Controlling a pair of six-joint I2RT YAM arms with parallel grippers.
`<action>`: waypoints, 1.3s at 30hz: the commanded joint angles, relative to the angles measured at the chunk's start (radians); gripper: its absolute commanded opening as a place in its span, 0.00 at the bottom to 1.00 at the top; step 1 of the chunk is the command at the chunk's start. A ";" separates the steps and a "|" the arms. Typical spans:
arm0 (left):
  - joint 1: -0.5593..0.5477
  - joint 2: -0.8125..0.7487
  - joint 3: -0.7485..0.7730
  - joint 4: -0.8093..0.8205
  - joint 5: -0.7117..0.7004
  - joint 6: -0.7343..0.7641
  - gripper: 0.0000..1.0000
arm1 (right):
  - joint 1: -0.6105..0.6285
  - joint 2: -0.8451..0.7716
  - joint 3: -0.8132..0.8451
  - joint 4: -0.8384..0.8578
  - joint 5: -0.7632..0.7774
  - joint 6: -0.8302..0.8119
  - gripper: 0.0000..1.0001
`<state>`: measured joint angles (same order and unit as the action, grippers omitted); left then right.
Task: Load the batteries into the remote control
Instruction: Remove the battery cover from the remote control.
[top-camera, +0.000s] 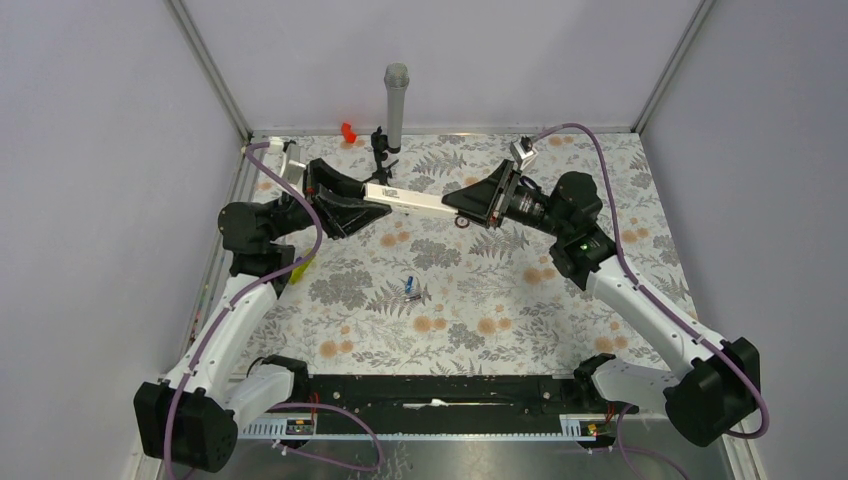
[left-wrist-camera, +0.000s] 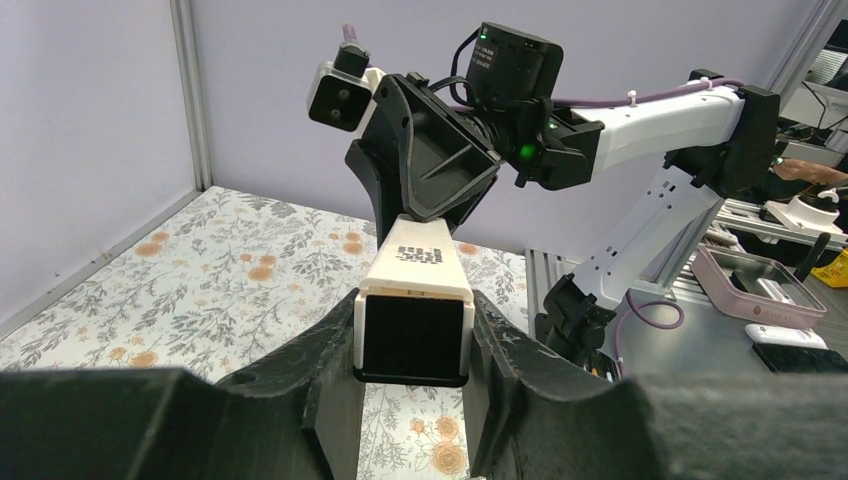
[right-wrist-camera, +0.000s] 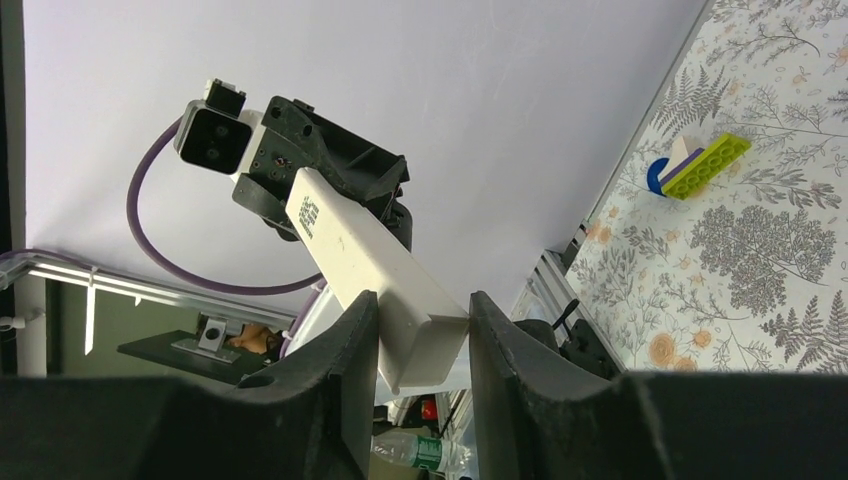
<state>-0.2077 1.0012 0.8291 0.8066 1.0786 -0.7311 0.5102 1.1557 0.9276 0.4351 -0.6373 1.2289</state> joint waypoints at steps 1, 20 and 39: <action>0.024 -0.037 0.025 0.037 0.006 0.009 0.00 | -0.004 -0.024 0.014 -0.039 0.020 -0.085 0.38; 0.043 -0.058 0.023 -0.011 0.009 0.056 0.00 | -0.007 -0.043 0.032 -0.082 0.006 -0.088 0.35; 0.044 -0.070 0.018 -0.193 -0.031 0.171 0.00 | -0.044 -0.025 -0.009 0.164 -0.019 0.073 0.10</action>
<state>-0.1699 0.9489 0.8291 0.6155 1.0763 -0.6006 0.4763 1.1324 0.9298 0.4522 -0.6403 1.2385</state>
